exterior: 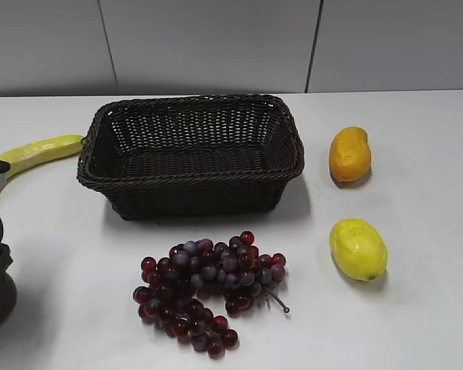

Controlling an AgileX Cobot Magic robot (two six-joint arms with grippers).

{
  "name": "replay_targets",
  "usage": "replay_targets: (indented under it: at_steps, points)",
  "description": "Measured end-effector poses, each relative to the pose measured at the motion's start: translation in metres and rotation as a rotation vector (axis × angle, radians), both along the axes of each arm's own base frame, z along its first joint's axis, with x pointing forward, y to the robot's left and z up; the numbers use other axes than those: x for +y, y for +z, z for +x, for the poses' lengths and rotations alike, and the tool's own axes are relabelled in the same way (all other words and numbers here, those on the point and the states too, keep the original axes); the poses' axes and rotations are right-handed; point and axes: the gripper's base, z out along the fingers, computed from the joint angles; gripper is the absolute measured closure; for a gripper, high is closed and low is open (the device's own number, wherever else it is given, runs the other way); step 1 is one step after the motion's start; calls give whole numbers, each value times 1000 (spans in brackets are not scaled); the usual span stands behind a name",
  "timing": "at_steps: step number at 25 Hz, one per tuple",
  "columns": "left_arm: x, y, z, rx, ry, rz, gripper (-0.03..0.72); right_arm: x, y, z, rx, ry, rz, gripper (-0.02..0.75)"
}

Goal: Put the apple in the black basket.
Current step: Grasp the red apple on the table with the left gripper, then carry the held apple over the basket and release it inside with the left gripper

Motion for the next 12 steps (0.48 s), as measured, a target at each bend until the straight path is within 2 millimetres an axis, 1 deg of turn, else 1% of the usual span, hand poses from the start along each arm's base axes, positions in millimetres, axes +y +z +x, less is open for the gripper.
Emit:
replay_targets:
  at_steps: [4,6,10,12]
  points:
    - [2,5,0,-30,-19,14,114,0,0,0,0,0,0,167]
    - [2,18,6,-65,-29,23,115,0,0,0,0,0,0,167]
    - [-3,65,36,-194,-45,9,115,0,0,0,0,0,0,167]
    - [-8,95,54,-290,-51,-19,116,0,0,0,0,0,0,167]
